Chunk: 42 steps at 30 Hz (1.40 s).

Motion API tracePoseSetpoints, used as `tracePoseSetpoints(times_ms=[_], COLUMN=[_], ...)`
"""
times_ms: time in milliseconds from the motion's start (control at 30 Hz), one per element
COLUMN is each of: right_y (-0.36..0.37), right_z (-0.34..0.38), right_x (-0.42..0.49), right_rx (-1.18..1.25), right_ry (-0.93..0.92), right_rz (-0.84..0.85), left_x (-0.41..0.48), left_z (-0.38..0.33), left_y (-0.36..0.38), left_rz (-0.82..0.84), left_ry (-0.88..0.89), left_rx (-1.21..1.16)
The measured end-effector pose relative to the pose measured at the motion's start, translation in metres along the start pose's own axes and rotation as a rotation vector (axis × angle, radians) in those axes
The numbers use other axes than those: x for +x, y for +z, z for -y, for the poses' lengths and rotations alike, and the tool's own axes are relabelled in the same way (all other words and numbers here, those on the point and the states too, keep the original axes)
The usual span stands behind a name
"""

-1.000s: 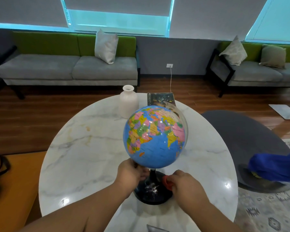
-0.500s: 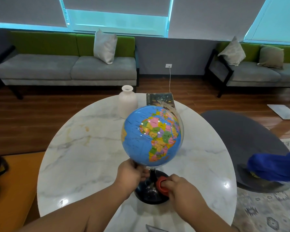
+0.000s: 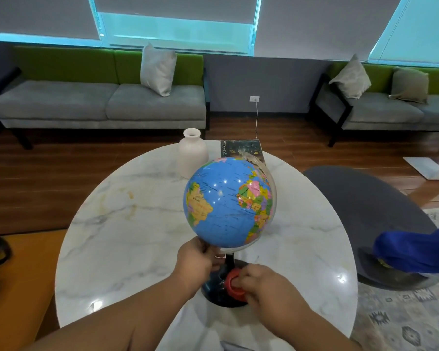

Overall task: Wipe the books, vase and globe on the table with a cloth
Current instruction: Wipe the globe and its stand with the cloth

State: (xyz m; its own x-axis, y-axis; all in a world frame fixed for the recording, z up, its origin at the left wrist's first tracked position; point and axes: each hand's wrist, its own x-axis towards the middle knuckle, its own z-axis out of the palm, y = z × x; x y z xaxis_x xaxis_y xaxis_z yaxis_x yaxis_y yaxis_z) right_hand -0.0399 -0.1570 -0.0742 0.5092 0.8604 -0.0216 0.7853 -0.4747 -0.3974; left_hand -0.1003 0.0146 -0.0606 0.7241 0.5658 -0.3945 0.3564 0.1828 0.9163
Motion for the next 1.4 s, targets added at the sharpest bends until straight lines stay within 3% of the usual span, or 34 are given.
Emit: tracePoseSetpoints(times_ms=[167, 333, 500, 633, 800, 933, 1067, 1133, 1233, 1300, 1400], right_y=[-0.001, 0.007, -0.003, 0.007, -0.007, -0.003, -0.013, -0.014, -0.002, -0.003, -0.014], right_z=[-0.012, -0.004, -0.007, 0.003, -0.003, 0.009, 0.002, 0.007, 0.017, 0.014, 0.009], right_x=[0.0, -0.008, -0.002, -0.008, 0.0, 0.0, 0.005, 0.008, 0.008, 0.007, 0.009], right_rx=[-0.094, 0.023, -0.041, -0.008, -0.094, -0.062, -0.161, -0.104, -0.114, -0.134, -0.17], right_ry=[0.124, -0.004, 0.13, -0.008, 0.143, 0.018, 0.144, 0.097, -0.01, 0.055, 0.146], right_rz=[-0.043, 0.059, -0.105, 0.031, -0.072, 0.03, 0.019, -0.037, 0.088, 0.131, 0.063], left_x=[-0.006, -0.001, 0.001, 0.002, 0.001, 0.001, -0.001, -0.001, 0.0, -0.001, 0.003], left_z=[-0.003, -0.004, -0.001, -0.005, -0.005, -0.006, -0.005, -0.005, -0.004, -0.003, 0.003], left_y=[0.005, 0.003, 0.002, 0.004, 0.004, 0.003, 0.004, 0.003, 0.003, 0.004, 0.0], left_rz=[-0.004, 0.011, -0.01, -0.003, -0.004, -0.005, -0.01, -0.014, -0.012, 0.003, 0.007], left_ry=[-0.045, -0.033, -0.019, -0.013, -0.009, 0.005, 0.011, 0.034, 0.021, 0.029, 0.084], left_rx=[-0.037, -0.015, 0.012, 0.041, 0.076, 0.102, 0.101, 0.125, 0.123, 0.146, 0.237])
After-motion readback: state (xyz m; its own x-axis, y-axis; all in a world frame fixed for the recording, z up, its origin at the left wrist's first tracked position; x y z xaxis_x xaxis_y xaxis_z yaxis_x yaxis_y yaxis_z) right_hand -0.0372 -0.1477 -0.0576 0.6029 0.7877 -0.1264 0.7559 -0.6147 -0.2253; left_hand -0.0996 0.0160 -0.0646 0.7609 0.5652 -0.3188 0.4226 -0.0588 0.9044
